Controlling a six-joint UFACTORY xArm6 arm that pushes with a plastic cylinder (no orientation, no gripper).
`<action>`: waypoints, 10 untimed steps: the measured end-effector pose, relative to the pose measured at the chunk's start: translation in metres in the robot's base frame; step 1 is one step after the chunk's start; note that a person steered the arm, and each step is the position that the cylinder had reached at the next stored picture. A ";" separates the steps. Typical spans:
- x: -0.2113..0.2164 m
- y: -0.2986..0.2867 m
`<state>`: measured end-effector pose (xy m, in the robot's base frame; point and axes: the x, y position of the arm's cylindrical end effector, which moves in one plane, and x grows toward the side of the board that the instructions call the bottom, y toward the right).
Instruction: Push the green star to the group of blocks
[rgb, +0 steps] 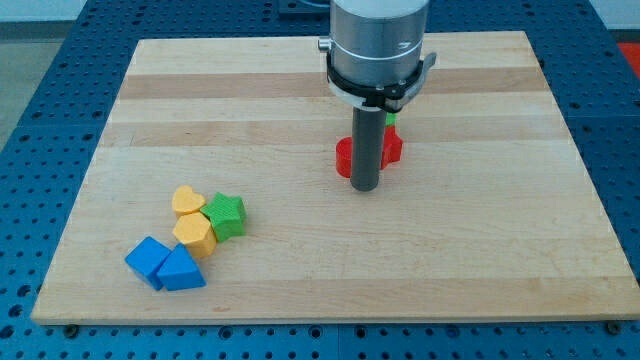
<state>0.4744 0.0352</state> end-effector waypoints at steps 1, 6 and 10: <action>0.052 -0.001; 0.093 -0.125; 0.001 -0.156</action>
<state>0.4751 -0.1213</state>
